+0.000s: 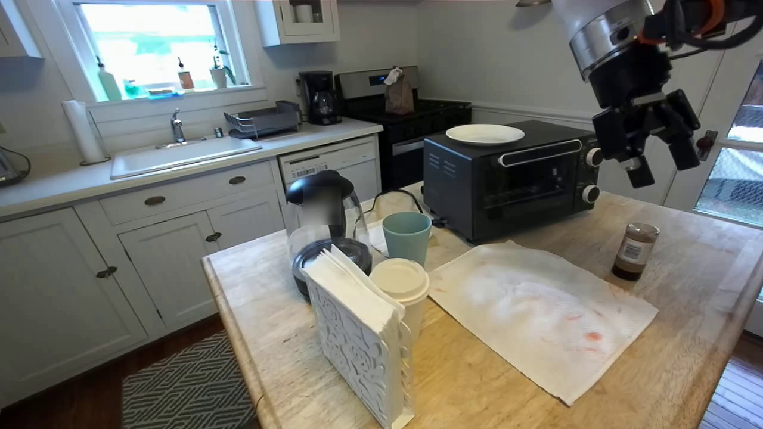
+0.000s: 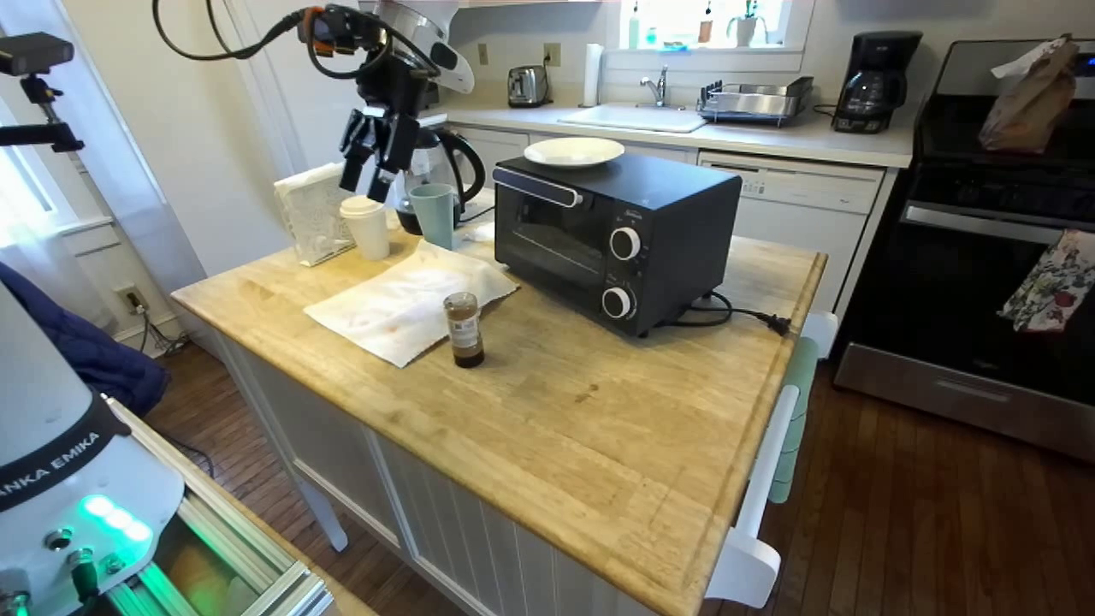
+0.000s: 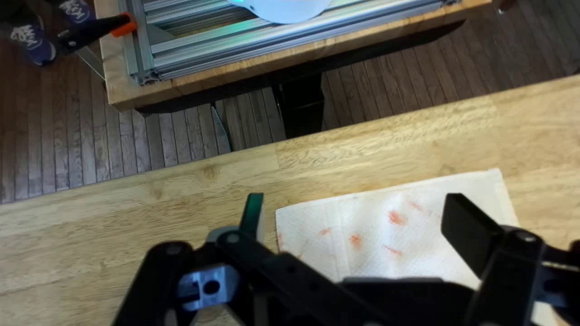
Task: Put the spice bottle upright on the towel
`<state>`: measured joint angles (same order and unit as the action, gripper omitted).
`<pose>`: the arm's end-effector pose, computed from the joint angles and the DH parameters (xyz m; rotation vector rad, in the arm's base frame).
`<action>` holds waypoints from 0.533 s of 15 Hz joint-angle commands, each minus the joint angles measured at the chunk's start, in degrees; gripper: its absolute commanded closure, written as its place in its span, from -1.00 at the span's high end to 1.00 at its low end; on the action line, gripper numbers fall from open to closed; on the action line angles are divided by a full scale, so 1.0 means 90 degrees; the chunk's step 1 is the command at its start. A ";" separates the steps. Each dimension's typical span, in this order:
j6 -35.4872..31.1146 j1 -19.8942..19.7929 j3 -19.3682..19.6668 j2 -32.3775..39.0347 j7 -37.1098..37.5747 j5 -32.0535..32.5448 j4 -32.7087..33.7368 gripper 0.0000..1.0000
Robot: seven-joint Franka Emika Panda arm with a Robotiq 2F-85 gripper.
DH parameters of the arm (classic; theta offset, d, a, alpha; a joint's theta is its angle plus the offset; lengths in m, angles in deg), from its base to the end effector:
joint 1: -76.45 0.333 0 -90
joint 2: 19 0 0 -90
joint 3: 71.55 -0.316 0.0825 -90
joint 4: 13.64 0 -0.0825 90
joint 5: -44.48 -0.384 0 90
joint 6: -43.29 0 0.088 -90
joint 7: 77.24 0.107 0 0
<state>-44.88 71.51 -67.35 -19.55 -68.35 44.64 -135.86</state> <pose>0.4580 -0.0740 0.3806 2.9706 -0.4698 -0.9052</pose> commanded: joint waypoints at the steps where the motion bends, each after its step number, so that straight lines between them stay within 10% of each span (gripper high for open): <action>1: -0.0867 -0.0218 0.0263 -0.0059 0.0511 -0.0206 -0.0418 1.00; 8: -0.2552 -0.0446 0.0558 0.0014 0.0586 -0.0245 -0.1143 1.00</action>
<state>-62.95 68.24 -62.88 -19.24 -64.48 43.69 -143.49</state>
